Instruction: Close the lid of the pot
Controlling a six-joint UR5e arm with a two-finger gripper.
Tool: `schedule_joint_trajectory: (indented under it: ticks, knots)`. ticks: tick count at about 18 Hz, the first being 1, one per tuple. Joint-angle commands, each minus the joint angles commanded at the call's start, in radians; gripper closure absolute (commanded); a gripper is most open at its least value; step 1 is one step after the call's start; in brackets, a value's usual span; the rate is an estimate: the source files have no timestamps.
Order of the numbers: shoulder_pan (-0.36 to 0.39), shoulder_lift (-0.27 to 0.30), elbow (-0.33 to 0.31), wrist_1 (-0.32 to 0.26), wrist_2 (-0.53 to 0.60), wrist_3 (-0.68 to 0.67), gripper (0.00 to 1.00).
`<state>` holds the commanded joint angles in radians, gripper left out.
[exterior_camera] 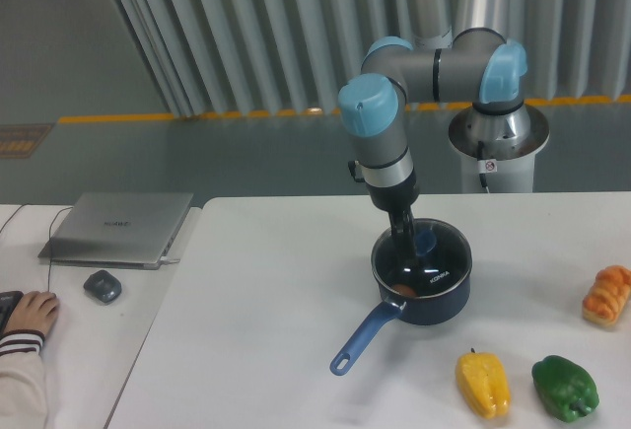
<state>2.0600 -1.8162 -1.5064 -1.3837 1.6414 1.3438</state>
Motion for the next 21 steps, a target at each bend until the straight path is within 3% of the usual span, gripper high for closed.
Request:
schedule_joint_trajectory:
  ticks: [9, 21]
  knots:
    - [0.068, 0.037, 0.011, -0.011, -0.002, 0.107, 0.0]
    - [0.086, 0.049, 0.005, -0.021, 0.002, 0.127, 0.0]
